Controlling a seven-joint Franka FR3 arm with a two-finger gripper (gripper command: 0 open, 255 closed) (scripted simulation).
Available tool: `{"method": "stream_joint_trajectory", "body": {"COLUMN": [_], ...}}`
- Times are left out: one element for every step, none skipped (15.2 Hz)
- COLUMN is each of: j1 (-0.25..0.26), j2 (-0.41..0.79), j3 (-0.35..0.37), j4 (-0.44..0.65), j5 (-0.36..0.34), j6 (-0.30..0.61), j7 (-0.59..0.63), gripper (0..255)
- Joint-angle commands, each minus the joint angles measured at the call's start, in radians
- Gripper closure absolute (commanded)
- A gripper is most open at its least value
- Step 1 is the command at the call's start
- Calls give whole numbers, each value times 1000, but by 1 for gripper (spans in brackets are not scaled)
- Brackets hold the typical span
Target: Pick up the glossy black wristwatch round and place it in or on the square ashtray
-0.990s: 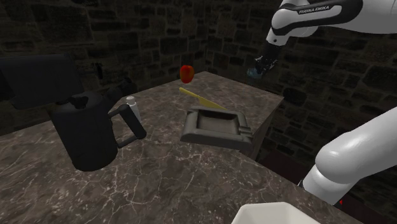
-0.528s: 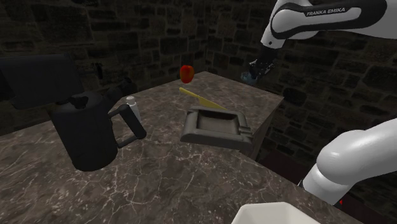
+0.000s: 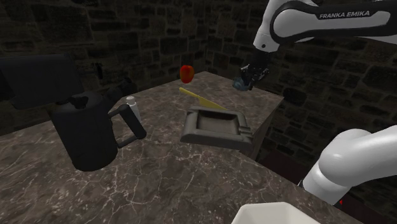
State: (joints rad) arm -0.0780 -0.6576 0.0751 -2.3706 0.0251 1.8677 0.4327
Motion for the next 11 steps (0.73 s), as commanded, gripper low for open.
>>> {"method": "stream_joint_trajectory", "body": {"j1": [16,26,35,44,54,63,72,80,89,97,105], "j2": [-17,-26,-34,-41,-47,-51,-54,-56,-57,-56,-55], "j3": [36,57,77,98,118,139,161,182,204,225,247], "j4": [-7,-11,-15,-17,-18,-18,-17,-15,-12,-7,-1], "j5": [17,27,38,48,59,69,80,91,101,112,122], "j6": [-10,-14,-18,-22,-26,-29,-32,-35,-38,-41,-43], "j7": [44,67,91,115,138,162,187,211,235,259,284], "gripper": [255,255,255,255,255,255,255,255,255,255,255]}}
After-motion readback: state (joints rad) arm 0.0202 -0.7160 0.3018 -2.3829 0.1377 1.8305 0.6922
